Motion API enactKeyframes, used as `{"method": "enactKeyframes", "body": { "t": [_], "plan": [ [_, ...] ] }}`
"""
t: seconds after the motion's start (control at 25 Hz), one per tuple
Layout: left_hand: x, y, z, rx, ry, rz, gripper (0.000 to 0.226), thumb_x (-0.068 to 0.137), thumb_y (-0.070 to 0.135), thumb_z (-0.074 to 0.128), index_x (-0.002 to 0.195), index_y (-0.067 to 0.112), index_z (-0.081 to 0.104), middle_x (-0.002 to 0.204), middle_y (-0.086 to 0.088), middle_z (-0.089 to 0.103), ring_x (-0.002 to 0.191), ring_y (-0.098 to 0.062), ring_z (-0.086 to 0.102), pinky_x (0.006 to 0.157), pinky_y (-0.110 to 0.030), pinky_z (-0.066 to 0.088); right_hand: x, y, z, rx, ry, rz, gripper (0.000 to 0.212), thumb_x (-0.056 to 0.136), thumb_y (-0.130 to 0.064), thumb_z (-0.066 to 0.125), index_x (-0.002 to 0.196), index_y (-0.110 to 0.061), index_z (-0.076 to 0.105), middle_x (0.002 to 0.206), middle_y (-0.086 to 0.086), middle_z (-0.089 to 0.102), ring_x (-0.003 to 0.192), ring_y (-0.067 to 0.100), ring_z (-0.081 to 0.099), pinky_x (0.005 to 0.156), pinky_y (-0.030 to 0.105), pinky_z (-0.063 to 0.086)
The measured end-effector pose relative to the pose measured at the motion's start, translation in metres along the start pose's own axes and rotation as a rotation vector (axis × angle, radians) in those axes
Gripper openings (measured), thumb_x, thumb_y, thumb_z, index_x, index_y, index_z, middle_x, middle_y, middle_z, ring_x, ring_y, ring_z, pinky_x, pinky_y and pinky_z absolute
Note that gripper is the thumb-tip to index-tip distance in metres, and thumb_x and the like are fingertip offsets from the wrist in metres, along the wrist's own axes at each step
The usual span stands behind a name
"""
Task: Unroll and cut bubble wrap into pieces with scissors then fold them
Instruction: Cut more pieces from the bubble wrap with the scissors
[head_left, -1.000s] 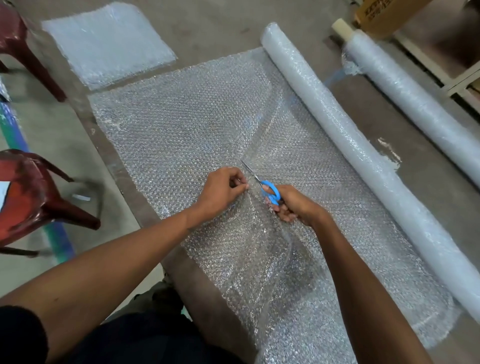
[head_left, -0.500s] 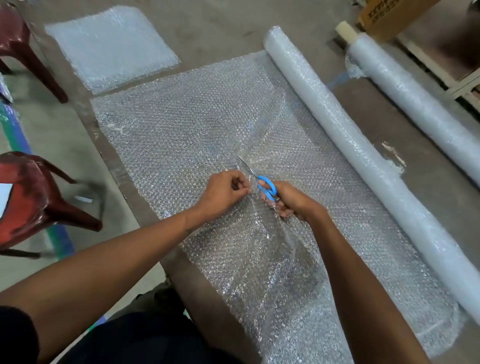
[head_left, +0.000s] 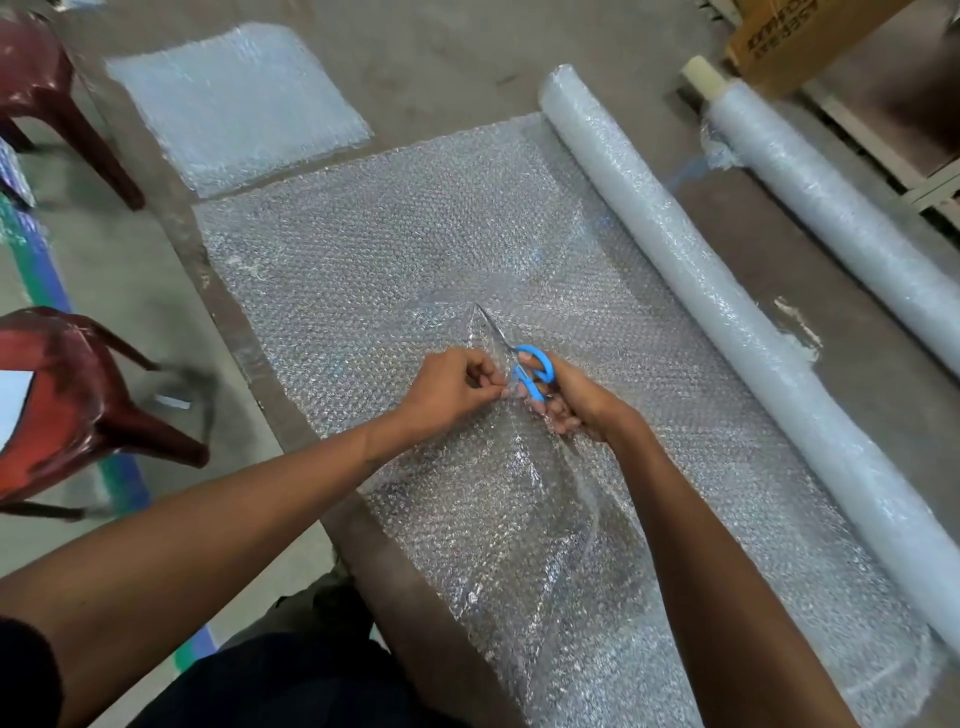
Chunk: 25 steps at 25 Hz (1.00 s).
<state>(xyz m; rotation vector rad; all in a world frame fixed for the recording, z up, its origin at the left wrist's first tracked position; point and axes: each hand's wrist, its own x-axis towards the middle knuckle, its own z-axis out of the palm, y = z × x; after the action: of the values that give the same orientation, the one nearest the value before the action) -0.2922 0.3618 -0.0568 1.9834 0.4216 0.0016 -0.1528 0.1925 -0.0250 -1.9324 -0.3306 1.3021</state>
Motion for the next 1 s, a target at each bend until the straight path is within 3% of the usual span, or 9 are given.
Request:
{"method": "enactKeyframes", "body": {
  "t": [0.12,0.28,0.48,0.64,0.76,0.84,1.0],
  "plan": [
    [-0.001,-0.006,-0.003,-0.018,-0.023,-0.009,0.011,0.089,0.020,0.085,0.092,0.021,0.075,0.083,0.011,0.073,0.070,0.008,0.064,0.066,-0.008,0.049,0.001,-0.006,0.004,0.040,0.000,0.006,0.048,0.109,-0.059,0.043,0.105,-0.016,0.066,0.062,-0.002,0.061,0.036,0.007,0.038,0.033,0.019,0.028],
    [-0.005,-0.007,-0.006,-0.062,-0.062,-0.023,0.011,0.090,0.021,0.085,0.093,0.022,0.074,0.085,0.007,0.074,0.069,0.005,0.064,0.063,-0.010,0.049,0.006,-0.015,0.009,-0.017,-0.008,-0.059,0.054,0.110,-0.052,0.047,0.114,-0.001,0.064,0.059,-0.005,0.060,0.038,0.009,0.038,0.034,0.020,0.028],
    [-0.004,-0.002,-0.015,-0.094,-0.084,-0.032,0.012,0.089,0.022,0.084,0.093,0.018,0.074,0.084,0.004,0.076,0.067,0.003,0.067,0.063,-0.012,0.052,0.013,-0.024,0.011,-0.067,0.008,-0.050,0.047,0.111,-0.051,0.048,0.109,-0.006,0.063,0.052,-0.009,0.055,0.036,0.006,0.034,0.034,0.020,0.027],
    [-0.004,-0.003,-0.024,-0.100,-0.106,-0.032,0.016,0.087,0.023,0.086,0.094,0.014,0.075,0.080,0.002,0.078,0.068,-0.008,0.074,0.067,-0.020,0.059,0.020,-0.026,0.011,-0.028,0.008,-0.008,0.052,0.109,-0.058,0.046,0.108,-0.009,0.063,0.060,-0.003,0.059,0.038,0.007,0.035,0.035,0.020,0.024],
    [-0.005,-0.002,-0.025,-0.098,-0.115,-0.025,0.015,0.089,0.023,0.084,0.096,0.013,0.076,0.079,0.002,0.078,0.068,-0.014,0.076,0.071,-0.030,0.065,0.028,-0.030,0.015,-0.034,0.012,-0.022,0.046,0.106,-0.063,0.048,0.100,-0.021,0.066,0.064,0.000,0.057,0.042,0.011,0.036,0.038,0.022,0.025],
    [-0.002,-0.005,-0.026,-0.087,-0.116,-0.021,0.014,0.089,0.023,0.085,0.096,0.013,0.076,0.078,0.003,0.078,0.067,-0.011,0.075,0.069,-0.026,0.063,0.035,-0.033,0.018,-0.047,-0.007,-0.056,0.046,0.104,-0.066,0.049,0.096,-0.025,0.068,0.066,0.000,0.058,0.045,0.013,0.036,0.040,0.023,0.026],
    [0.001,-0.010,-0.031,-0.045,-0.159,0.000,0.014,0.088,0.024,0.086,0.095,0.015,0.077,0.081,0.007,0.078,0.069,-0.003,0.073,0.068,-0.015,0.056,0.041,-0.036,0.022,-0.104,0.012,-0.085,0.053,0.106,-0.062,0.049,0.104,-0.011,0.065,0.065,-0.003,0.060,0.043,0.011,0.039,0.039,0.023,0.031]
  ]
}}
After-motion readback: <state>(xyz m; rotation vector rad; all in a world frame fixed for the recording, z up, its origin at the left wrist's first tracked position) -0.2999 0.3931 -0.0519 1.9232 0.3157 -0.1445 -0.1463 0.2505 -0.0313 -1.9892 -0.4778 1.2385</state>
